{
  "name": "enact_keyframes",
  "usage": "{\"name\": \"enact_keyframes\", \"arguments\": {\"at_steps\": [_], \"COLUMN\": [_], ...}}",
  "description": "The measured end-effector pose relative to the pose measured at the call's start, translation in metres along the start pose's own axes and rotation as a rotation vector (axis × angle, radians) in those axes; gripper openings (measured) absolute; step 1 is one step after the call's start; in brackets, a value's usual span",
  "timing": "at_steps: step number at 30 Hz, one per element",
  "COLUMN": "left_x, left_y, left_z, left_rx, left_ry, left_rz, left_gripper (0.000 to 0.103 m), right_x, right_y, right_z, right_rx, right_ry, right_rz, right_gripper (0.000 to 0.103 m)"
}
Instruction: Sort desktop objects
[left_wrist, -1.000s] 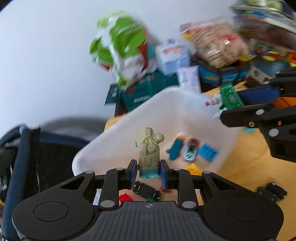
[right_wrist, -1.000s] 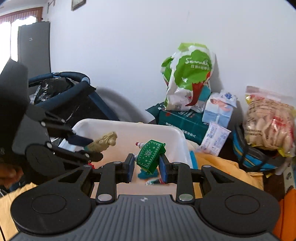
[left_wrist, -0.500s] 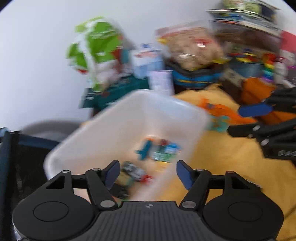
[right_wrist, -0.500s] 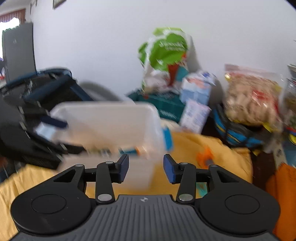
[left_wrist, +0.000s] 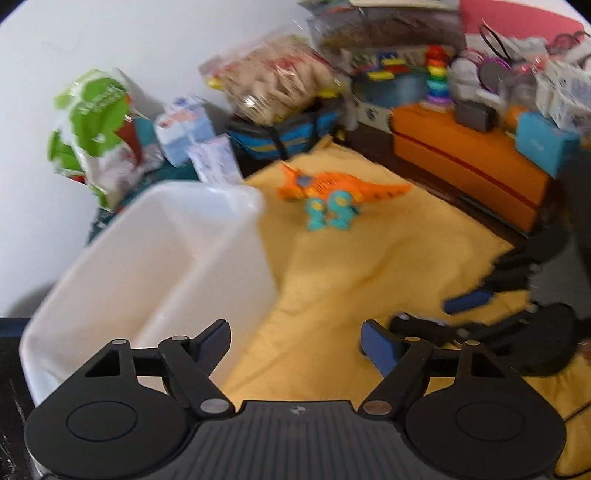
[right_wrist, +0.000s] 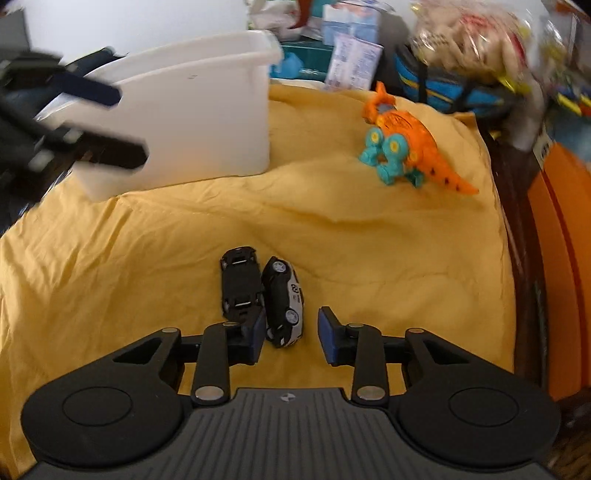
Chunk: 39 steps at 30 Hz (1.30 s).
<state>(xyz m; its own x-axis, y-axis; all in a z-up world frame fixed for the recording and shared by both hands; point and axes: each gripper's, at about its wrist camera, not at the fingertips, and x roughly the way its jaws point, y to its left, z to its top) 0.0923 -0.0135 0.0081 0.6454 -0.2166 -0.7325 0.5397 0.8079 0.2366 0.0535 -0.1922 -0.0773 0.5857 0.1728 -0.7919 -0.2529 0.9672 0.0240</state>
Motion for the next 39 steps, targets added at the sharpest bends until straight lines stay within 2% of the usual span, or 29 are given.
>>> {"name": "enact_keyframes", "arguments": {"at_steps": [4,8,9,15,19,23,29,31,35,39], "left_x": [0.005,0.008,0.008,0.008,0.009,0.010,0.016,0.019,0.025,0.031], "left_y": [-0.013,-0.018,-0.018,-0.018,-0.021,-0.024,-0.023,-0.022,-0.019,-0.016], "left_z": [-0.010,-0.015,-0.016,-0.015,-0.017,-0.020,-0.023,-0.024,-0.027,-0.032], "left_rx": [0.011,0.021,0.021,0.015,0.020,0.029,0.018,0.004,-0.026,-0.041], "left_ry": [0.028,0.043,0.044,0.040,0.044,0.051,0.077,0.086,0.112,0.146], "left_rz": [-0.031,-0.031,-0.030,-0.033,-0.045,-0.052,-0.051,-0.058,-0.067,-0.066], "left_gripper": [0.081,0.081,0.081,0.081,0.081,0.081,0.081,0.081,0.081,0.081], "right_x": [0.012,0.007,0.003,-0.015,-0.014,-0.005,-0.013,-0.019,-0.026,-0.031], "right_y": [-0.006,0.000,0.002,0.008,0.014,0.035,0.052,0.057,0.052,0.038], "right_z": [-0.001,-0.004,-0.004,-0.006,-0.015,-0.033,-0.046,-0.047,-0.042,-0.029], "right_rx": [0.050,0.018,0.001,-0.138,-0.258,-0.412,-0.396,-0.382,-0.231,-0.082], "right_ry": [0.021,0.009,-0.002,-0.053,-0.044,-0.016,-0.018,-0.025,-0.016,-0.050], "right_rz": [0.032,0.016,-0.002,-0.163,-0.284,-0.345,-0.275,-0.230,-0.082,-0.019], "right_gripper": [0.024,0.020,0.017,0.017,0.017,0.017,0.023,0.028,0.028,0.028]}}
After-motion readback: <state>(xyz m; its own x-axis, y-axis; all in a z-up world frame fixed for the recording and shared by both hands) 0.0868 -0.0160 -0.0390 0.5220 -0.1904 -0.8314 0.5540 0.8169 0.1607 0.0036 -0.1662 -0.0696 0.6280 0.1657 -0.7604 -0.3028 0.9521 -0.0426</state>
